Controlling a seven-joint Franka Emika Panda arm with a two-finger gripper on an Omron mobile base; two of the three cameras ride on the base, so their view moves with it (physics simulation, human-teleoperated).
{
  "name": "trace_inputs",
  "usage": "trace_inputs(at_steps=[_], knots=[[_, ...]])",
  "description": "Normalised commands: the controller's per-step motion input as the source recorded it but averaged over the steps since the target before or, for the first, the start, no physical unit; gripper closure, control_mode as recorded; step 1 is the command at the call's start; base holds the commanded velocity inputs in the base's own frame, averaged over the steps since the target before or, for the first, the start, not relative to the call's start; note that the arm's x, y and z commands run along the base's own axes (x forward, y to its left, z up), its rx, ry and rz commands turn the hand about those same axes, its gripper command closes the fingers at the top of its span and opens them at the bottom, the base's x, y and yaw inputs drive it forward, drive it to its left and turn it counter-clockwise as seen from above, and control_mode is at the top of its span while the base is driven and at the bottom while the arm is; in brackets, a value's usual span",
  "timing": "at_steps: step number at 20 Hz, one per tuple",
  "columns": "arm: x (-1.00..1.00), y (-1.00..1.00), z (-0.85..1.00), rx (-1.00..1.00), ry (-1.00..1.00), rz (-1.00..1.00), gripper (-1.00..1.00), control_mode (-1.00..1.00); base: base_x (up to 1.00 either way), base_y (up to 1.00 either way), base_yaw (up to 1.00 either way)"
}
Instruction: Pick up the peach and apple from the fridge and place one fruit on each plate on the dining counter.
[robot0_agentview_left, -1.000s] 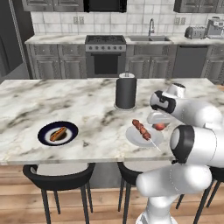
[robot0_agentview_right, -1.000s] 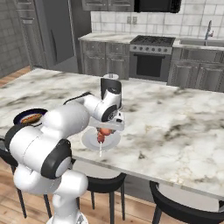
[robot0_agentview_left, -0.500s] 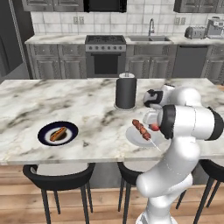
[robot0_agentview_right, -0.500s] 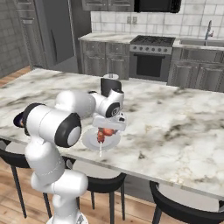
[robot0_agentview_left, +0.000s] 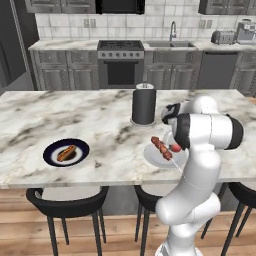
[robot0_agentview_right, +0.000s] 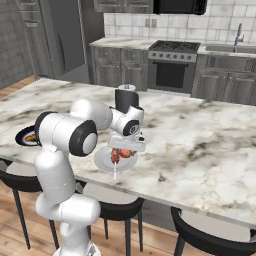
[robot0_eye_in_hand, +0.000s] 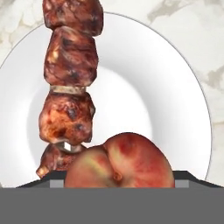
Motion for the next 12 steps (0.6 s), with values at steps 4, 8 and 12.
trace_inputs(at_steps=[4,8,12], knots=[[0.01,0.00,-0.22,0.00,0.00,0.01,1.00,-1.00,0.00,0.00,0.00],[0.03,0.00,-0.20,0.00,0.00,0.01,1.00,-1.00,0.00,0.00,0.00],[0.03,0.00,-0.24,0.00,0.00,0.01,1.00,-1.00,0.00,0.00,0.00]])
